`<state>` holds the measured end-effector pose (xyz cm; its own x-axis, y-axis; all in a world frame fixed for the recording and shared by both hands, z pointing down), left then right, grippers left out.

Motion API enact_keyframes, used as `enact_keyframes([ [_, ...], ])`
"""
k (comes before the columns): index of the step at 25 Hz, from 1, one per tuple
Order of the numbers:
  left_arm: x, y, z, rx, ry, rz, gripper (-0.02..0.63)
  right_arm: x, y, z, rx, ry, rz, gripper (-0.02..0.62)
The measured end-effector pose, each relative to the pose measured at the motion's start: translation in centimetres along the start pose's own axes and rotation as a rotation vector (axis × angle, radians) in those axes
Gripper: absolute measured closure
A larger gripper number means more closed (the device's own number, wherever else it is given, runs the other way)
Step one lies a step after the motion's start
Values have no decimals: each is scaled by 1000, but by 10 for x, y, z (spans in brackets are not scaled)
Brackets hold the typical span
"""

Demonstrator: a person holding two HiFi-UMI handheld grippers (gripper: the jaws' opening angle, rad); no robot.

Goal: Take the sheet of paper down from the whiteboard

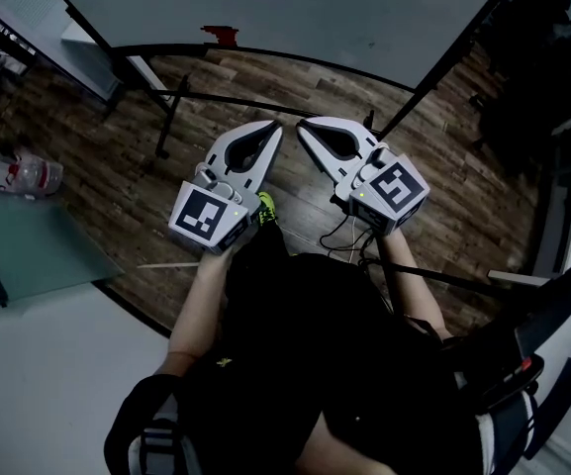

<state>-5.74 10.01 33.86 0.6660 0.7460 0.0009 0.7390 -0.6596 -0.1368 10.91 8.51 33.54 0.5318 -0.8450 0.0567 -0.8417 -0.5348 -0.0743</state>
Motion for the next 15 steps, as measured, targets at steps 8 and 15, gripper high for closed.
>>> enact_keyframes([
  [8, -36, 15, 1, 6, -3, -7, 586, 21, 29, 1, -2, -8, 1, 575],
  [15, -69, 27, 2, -5, -5, -13, 588, 39, 59, 6, 6, 12, -7, 575],
])
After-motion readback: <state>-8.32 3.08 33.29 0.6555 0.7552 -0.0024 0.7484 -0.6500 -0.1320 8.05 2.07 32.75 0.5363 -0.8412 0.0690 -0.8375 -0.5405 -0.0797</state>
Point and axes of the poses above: the fingertips, and each gripper's own axes: y forward along the fingers, x to its right, z out of its top, the point moved 9 cm from there along -y, backward along the fingers, and after that the axes turned 4 degrees about x, right-handed, at the moved point
